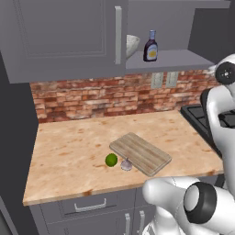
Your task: Open the cabinet. Place the bowl and condiment on the counter. Then place the lime and garlic on the cutting board.
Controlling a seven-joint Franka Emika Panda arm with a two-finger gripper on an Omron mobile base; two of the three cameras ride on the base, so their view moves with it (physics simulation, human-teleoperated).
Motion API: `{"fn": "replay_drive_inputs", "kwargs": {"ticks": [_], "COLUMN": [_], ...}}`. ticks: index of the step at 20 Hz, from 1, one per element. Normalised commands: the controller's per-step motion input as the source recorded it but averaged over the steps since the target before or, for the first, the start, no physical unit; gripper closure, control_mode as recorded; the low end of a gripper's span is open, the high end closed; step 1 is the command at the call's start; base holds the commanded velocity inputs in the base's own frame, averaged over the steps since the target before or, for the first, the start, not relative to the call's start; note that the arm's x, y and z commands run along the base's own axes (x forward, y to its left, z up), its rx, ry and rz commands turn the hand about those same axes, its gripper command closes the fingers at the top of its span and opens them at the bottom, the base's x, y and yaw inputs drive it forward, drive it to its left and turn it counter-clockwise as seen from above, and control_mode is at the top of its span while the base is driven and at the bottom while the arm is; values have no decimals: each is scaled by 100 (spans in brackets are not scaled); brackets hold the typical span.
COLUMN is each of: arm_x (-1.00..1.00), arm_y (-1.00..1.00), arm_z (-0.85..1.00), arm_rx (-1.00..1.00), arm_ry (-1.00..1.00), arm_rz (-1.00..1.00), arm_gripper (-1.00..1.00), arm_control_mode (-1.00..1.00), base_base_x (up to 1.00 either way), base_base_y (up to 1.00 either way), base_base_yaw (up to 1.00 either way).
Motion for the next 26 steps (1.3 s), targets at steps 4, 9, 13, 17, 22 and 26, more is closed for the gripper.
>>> {"fn": "replay_drive_inputs", "kwargs": {"ticks": [4,9,13,17,22,26], "arm_x": [23,10,0,-5,-11,-6], "arm_y": [-28,-16,0,14,41,62], "arm_z": [0,0,0,0,0,0], "arm_rx": [1,0,0,2,4,5], "arm_ry": [16,13,1,-1,-8,-13], "arm_rz": [-2,-3,-2,0,0,0], "arm_gripper": [-100,-100,-100,-100,-100,-100], "arm_control_mode": [-100,-100,-100,-100,-100,-100], "base_base_x": [0,0,0,0,0,0], "base_base_y": [0,0,0,0,0,0], "base_base_yaw": [0,0,0,0,0,0]}}
